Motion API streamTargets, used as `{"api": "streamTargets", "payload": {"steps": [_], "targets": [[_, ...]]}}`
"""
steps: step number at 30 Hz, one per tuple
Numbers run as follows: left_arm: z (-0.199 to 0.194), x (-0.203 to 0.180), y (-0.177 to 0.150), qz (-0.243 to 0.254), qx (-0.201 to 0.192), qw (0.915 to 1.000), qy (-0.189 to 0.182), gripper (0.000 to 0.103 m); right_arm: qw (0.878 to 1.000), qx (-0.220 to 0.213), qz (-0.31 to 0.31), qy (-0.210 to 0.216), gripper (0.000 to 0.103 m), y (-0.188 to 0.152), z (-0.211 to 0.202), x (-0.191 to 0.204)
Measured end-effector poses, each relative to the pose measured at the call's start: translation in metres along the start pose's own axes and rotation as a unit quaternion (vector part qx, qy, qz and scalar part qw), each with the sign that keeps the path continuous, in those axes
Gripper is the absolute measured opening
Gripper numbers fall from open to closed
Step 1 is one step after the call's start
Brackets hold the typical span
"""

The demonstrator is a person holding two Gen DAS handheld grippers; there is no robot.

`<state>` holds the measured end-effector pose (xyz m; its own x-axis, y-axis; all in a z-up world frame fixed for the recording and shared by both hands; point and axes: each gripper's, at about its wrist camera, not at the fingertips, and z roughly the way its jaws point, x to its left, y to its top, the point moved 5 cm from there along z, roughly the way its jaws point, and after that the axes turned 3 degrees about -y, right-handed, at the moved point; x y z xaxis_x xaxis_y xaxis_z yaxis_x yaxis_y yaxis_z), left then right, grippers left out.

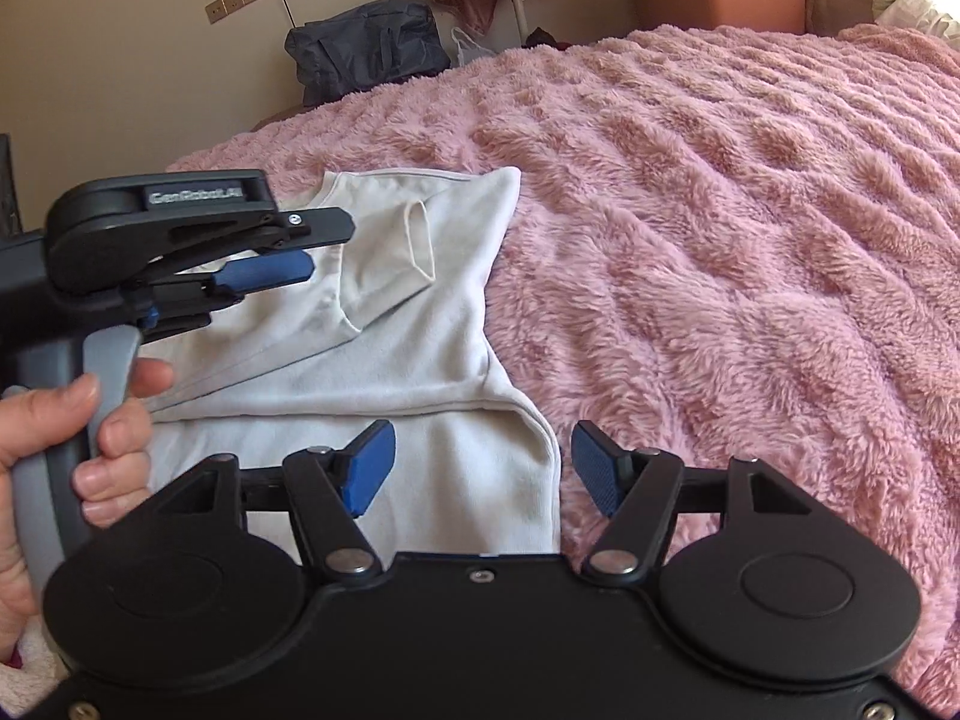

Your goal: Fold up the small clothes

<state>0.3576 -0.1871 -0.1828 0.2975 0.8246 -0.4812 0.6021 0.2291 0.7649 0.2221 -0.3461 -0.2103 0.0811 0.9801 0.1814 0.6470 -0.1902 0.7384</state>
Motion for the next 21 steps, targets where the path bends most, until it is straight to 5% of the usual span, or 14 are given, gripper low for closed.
{"api": "streamTargets", "payload": {"steps": [4,7,11,18,21], "targets": [[-0.050,0.052,0.018,-0.004,-0.022,0.9982,0.056,0.045,0.999,-0.037,-0.035,0.012,0.064,0.023,0.009,0.016],[-0.088,0.099,0.030,-0.015,-0.036,0.9929,0.112,0.045,0.996,-0.049,-0.069,0.026,0.040,0.041,0.027,0.033],[-0.122,0.151,0.032,-0.036,-0.043,0.9855,0.160,0.045,0.996,-0.039,-0.081,0.019,0.040,0.061,0.065,0.045],[-0.141,0.198,0.022,-0.076,-0.047,0.9796,0.180,0.045,0.997,0.010,-0.078,0.014,0.040,0.069,0.109,0.056],[-0.137,0.203,0.015,-0.088,-0.042,0.9795,0.176,0.045,0.995,0.025,-0.097,0.016,0.018,0.062,0.113,0.062]]}}
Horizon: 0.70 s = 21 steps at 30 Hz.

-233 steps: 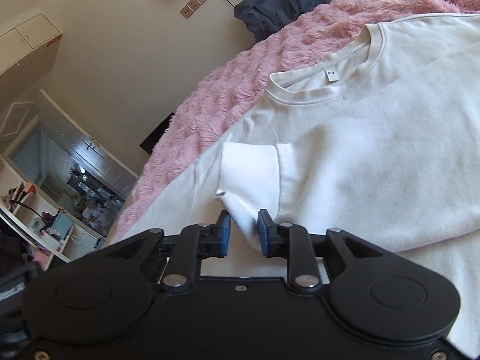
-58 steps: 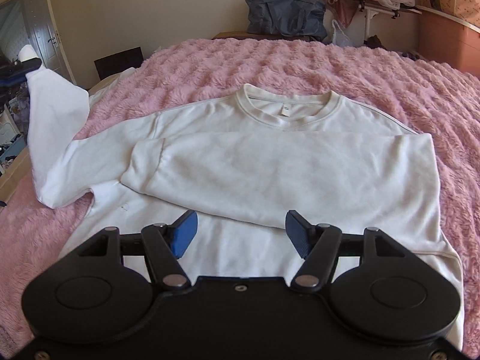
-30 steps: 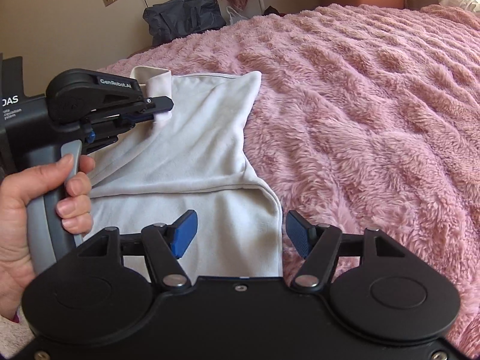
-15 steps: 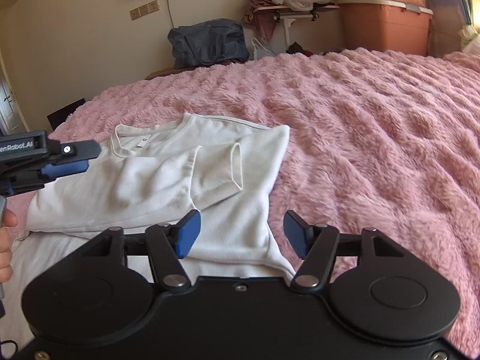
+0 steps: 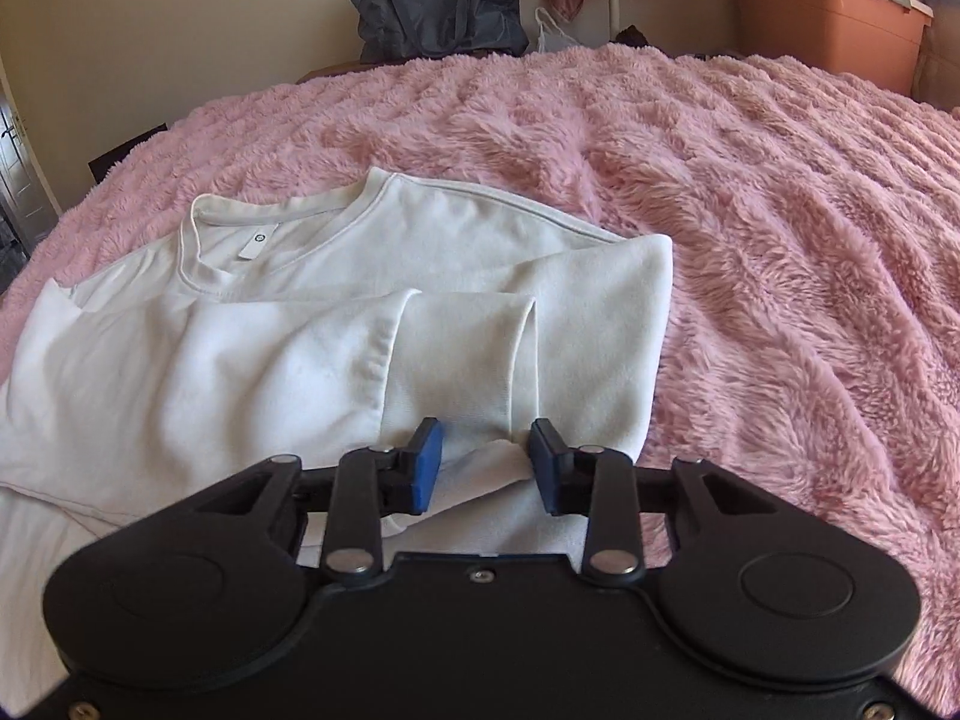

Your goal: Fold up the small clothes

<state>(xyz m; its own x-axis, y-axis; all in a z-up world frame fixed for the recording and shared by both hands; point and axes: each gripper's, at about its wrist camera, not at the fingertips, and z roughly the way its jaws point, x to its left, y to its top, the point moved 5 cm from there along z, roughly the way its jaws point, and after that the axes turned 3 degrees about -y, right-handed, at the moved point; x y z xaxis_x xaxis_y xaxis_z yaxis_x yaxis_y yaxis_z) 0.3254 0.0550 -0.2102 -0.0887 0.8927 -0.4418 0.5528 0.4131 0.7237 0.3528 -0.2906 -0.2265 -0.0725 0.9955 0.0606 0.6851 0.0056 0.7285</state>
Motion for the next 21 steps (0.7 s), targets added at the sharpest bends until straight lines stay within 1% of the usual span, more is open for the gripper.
{"api": "streamTargets", "payload": {"steps": [1,2,3,7,9,11,12,14,16,19,20,21], "targets": [[0.000,-0.002,-0.002,0.000,0.001,1.0000,-0.001,0.045,1.000,-0.002,-0.007,-0.006,0.015,0.000,-0.002,0.001],[0.001,-0.002,-0.003,0.000,0.000,1.0000,-0.001,0.045,1.000,-0.005,-0.009,-0.007,0.014,-0.001,-0.005,0.002],[0.002,-0.004,-0.003,0.000,0.000,1.0000,-0.003,0.045,1.000,-0.010,-0.003,-0.002,0.012,0.000,-0.010,0.000],[0.002,-0.004,-0.003,0.001,0.000,1.0000,-0.001,0.045,0.999,-0.032,-0.001,0.001,0.010,0.000,-0.036,-0.007],[0.002,0.000,-0.006,0.001,0.007,0.9999,0.010,0.046,0.999,-0.037,0.000,-0.004,0.010,-0.002,-0.045,-0.010],[0.004,0.007,-0.011,-0.002,0.016,0.9996,0.024,0.046,0.999,-0.036,0.005,-0.020,0.010,-0.006,-0.047,-0.014],[0.007,0.014,-0.016,-0.002,0.024,0.9991,0.035,0.046,0.999,-0.032,0.008,-0.025,0.010,-0.009,-0.044,-0.017],[0.011,0.025,-0.023,-0.002,0.035,0.9983,0.045,0.046,0.999,-0.017,0.017,-0.024,0.010,-0.018,-0.036,-0.020],[0.013,0.034,-0.029,-0.008,0.038,0.9986,0.037,0.047,0.999,-0.006,0.021,-0.030,0.010,-0.027,-0.026,-0.021],[0.008,0.032,-0.025,-0.017,0.036,0.9987,0.034,0.045,0.999,-0.008,0.029,-0.041,0.010,-0.031,-0.023,-0.019],[0.005,0.028,-0.021,-0.020,0.028,0.9991,0.023,0.045,0.998,-0.008,0.032,-0.045,0.010,-0.030,-0.024,-0.020],[0.001,0.021,-0.014,-0.017,0.017,0.9997,0.005,0.045,0.998,-0.007,0.036,-0.050,0.012,-0.029,-0.026,-0.019]]}}
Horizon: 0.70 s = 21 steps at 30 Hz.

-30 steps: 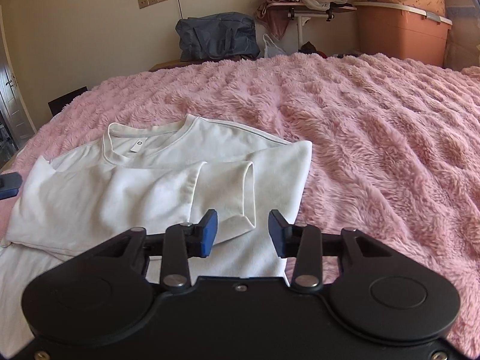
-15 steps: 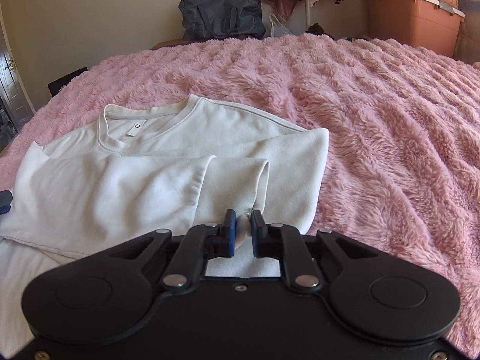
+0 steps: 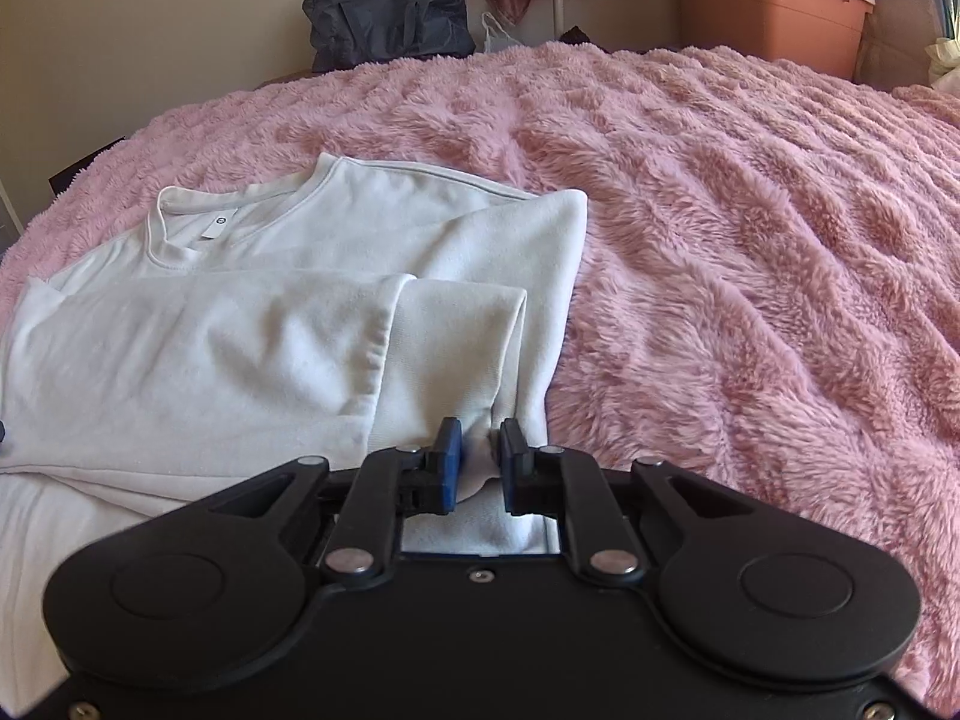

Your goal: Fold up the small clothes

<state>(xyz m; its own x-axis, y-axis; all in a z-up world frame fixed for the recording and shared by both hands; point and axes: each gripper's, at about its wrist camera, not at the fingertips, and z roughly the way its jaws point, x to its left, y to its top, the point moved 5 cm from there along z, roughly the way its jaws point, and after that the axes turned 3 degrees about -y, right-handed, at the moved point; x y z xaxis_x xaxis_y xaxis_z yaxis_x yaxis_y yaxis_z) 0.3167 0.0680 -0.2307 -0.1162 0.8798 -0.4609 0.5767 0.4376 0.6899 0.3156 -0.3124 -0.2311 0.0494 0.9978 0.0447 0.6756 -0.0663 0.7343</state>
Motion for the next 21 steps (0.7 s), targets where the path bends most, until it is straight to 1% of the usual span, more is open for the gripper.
{"api": "streamTargets", "payload": {"steps": [1,3,4,6,8,10,12,14,16,17,19,21], "targets": [[-0.002,-0.008,0.007,0.008,-0.009,0.9999,-0.013,0.046,1.000,-0.003,0.004,-0.003,0.017,0.002,-0.003,0.000],[0.001,-0.023,0.020,0.027,-0.017,0.9992,-0.025,0.046,0.999,-0.034,0.011,0.004,0.021,0.009,-0.015,0.002],[0.004,-0.028,0.026,0.032,-0.020,0.9989,-0.027,0.047,0.998,-0.053,0.011,0.012,0.021,0.014,-0.020,0.004],[0.016,-0.035,0.036,0.039,-0.020,0.9986,-0.028,0.047,0.997,-0.077,0.010,0.024,0.021,0.024,-0.025,0.009],[0.029,-0.036,0.043,0.043,-0.020,0.9986,-0.021,0.047,0.995,-0.085,0.002,0.044,0.021,0.033,-0.023,0.018],[0.044,-0.034,0.049,0.044,-0.019,0.9988,-0.008,0.047,0.995,-0.083,-0.009,0.061,0.022,0.040,-0.013,0.030],[0.057,-0.028,0.056,0.046,-0.021,0.9987,0.002,0.047,0.995,-0.068,-0.023,0.074,0.022,0.040,0.000,0.041],[0.070,-0.019,0.061,0.041,-0.014,0.9989,0.018,0.047,0.997,-0.052,-0.040,0.052,0.022,0.037,0.015,0.045],[0.085,-0.007,0.062,0.030,0.009,0.9992,0.024,0.047,0.998,-0.036,-0.047,0.009,0.022,0.030,0.026,0.040],[0.091,-0.002,0.062,0.025,0.016,0.9993,0.021,0.047,0.999,-0.030,-0.040,0.009,0.022,0.027,0.030,0.035],[0.097,0.004,0.060,0.028,0.016,0.9993,0.017,0.048,0.999,-0.030,-0.014,0.026,0.022,0.021,0.032,0.024],[0.102,0.008,0.058,0.033,0.015,0.9992,0.016,0.048,0.999,-0.029,-0.011,0.030,0.022,0.019,0.033,0.022]]}}
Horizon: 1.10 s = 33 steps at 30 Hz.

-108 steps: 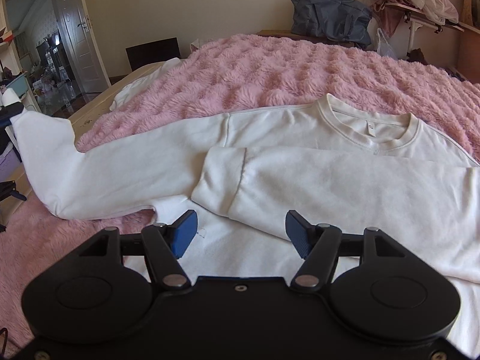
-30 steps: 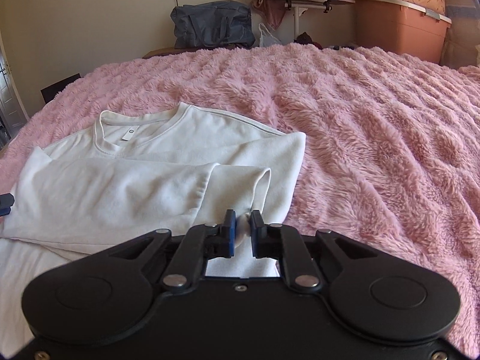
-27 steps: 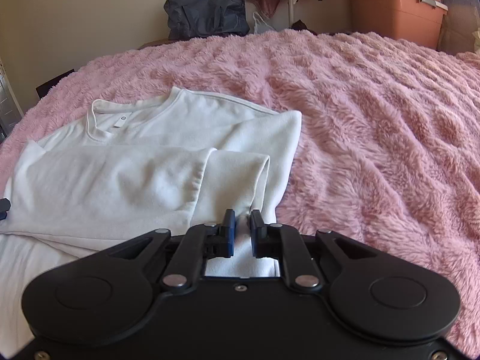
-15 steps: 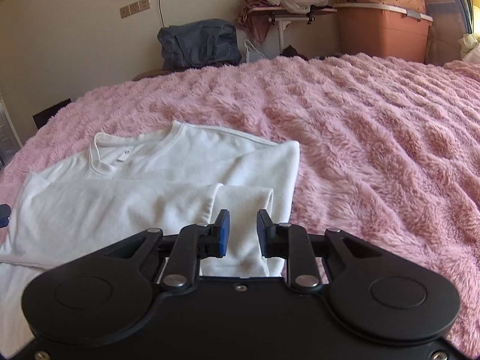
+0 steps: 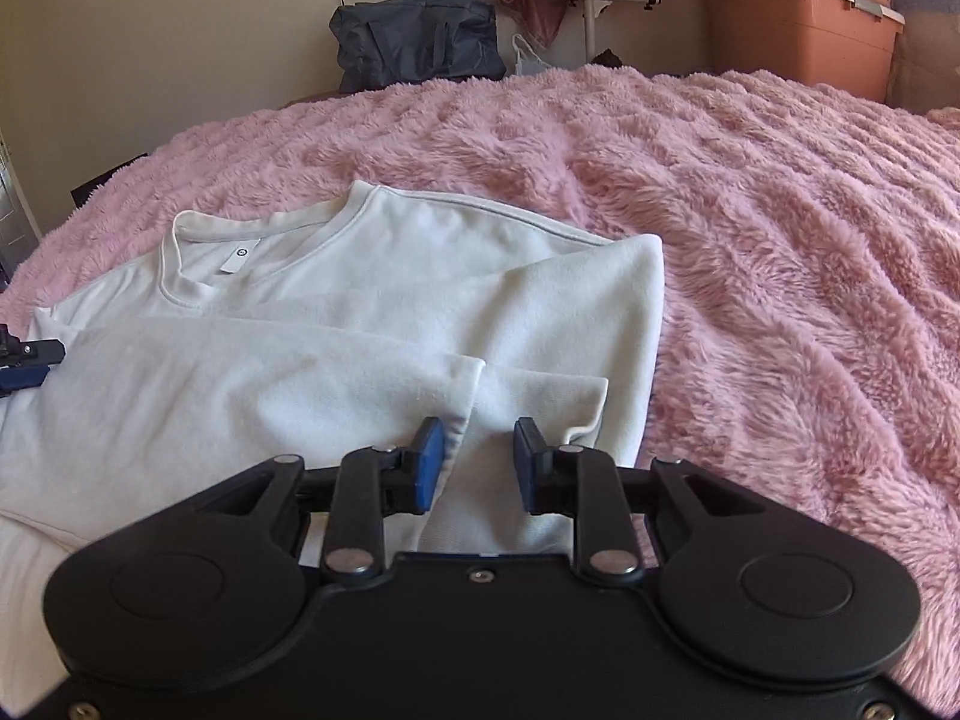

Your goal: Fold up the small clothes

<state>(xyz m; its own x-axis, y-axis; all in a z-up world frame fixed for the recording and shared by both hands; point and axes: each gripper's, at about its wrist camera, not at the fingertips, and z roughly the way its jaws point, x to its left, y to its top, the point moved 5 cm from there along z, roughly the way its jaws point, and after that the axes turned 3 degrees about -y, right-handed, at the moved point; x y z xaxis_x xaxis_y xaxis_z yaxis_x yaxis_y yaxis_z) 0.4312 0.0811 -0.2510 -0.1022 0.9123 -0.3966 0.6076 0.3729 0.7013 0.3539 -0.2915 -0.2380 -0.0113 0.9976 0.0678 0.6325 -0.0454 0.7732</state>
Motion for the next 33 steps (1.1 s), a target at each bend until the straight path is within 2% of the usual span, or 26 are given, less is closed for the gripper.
{"api": "streamTargets", "payload": {"steps": [3,6,9,12,15,18,20,23,26,29,30,33], "targets": [[-0.013,-0.001,0.004,-0.023,-0.009,0.9997,-0.009,0.047,1.000,0.005,-0.011,-0.010,0.022,0.002,0.000,0.005],[-0.045,-0.011,0.001,-0.028,-0.022,0.9988,-0.034,0.047,0.999,-0.007,-0.024,-0.019,0.029,0.007,-0.013,0.015],[-0.078,-0.020,-0.015,-0.018,-0.027,0.9985,-0.045,0.048,0.999,-0.026,-0.032,0.012,0.031,0.006,-0.034,0.025],[-0.094,-0.019,-0.039,-0.020,-0.011,0.9987,-0.045,0.048,0.998,-0.016,-0.053,0.016,0.037,-0.004,-0.042,0.032],[-0.089,-0.010,-0.060,-0.022,0.021,0.9993,-0.020,0.048,0.998,0.008,-0.069,-0.002,0.037,-0.019,-0.038,0.030],[-0.080,-0.004,-0.069,-0.011,0.037,0.9990,-0.021,0.049,0.999,0.019,-0.042,-0.004,0.037,-0.027,-0.038,0.018],[-0.084,-0.008,-0.062,-0.009,0.048,0.9987,-0.017,0.049,1.000,0.025,-0.017,-0.005,0.038,-0.026,-0.046,0.013],[-0.109,-0.019,-0.049,-0.005,0.039,0.9989,-0.026,0.048,1.000,0.018,0.002,-0.002,0.040,-0.022,-0.074,0.012],[-0.143,-0.031,-0.043,0.009,0.035,0.9988,-0.032,0.049,1.000,0.011,-0.004,0.001,0.046,-0.024,-0.109,0.015],[-0.178,-0.037,-0.049,0.015,0.056,0.9973,-0.046,0.050,1.000,0.010,-0.021,0.012,0.050,-0.033,-0.142,0.021],[-0.192,-0.039,-0.054,0.022,0.069,0.9963,-0.047,0.050,0.999,0.008,-0.029,0.018,0.054,-0.036,-0.156,0.024],[-0.226,-0.040,-0.076,0.064,0.111,0.9917,-0.006,0.051,0.998,0.006,-0.059,0.022,0.060,-0.047,-0.190,0.034]]}}
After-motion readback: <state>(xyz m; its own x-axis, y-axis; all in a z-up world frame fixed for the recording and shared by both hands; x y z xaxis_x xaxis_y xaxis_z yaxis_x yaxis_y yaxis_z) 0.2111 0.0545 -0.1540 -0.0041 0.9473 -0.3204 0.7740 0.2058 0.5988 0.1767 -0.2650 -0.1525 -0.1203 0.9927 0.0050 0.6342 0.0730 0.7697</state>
